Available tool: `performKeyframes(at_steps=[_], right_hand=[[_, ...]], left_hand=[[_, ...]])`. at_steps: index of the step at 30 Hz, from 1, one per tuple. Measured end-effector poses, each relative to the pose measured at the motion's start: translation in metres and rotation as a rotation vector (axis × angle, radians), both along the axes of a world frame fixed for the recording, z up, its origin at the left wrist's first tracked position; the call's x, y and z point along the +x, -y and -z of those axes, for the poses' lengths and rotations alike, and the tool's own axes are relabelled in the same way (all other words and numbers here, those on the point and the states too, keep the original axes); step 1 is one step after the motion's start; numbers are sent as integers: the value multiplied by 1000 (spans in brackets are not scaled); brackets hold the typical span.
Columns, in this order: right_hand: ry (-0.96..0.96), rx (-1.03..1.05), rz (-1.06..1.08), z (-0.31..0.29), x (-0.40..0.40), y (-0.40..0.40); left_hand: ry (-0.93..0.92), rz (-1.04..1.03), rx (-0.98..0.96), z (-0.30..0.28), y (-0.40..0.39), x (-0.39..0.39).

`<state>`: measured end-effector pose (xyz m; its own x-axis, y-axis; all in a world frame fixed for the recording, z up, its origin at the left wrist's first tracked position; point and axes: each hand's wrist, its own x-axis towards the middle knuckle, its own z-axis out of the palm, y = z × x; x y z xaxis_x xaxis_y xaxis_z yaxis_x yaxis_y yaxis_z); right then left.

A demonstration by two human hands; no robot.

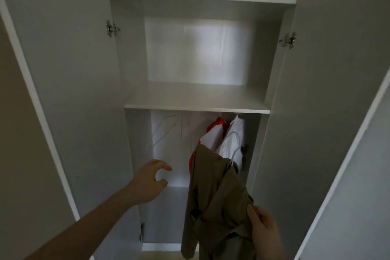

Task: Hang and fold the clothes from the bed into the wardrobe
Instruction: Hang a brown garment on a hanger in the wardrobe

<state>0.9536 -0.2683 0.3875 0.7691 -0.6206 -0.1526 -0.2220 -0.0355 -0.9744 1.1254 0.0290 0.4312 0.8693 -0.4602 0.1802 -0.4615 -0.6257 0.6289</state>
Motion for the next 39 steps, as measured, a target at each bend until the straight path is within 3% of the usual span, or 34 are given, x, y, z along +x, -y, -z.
performKeyframes(at_steps=[4, 14, 20, 26, 39], right_hand=[[14, 3, -30, 20, 53, -3], [-55, 83, 197, 62, 174, -1], [4, 174, 281, 76, 177, 20], [-26, 32, 192, 54, 173, 47], [-12, 2, 99, 30, 157, 113]], left_hand=[[-14, 1, 6, 8, 7, 59], [-154, 84, -32, 29, 51, 210], [-235, 157, 18, 38, 114, 259], [-282, 213, 95, 38, 180, 306], [-186, 159, 387, 81, 272, 404]])
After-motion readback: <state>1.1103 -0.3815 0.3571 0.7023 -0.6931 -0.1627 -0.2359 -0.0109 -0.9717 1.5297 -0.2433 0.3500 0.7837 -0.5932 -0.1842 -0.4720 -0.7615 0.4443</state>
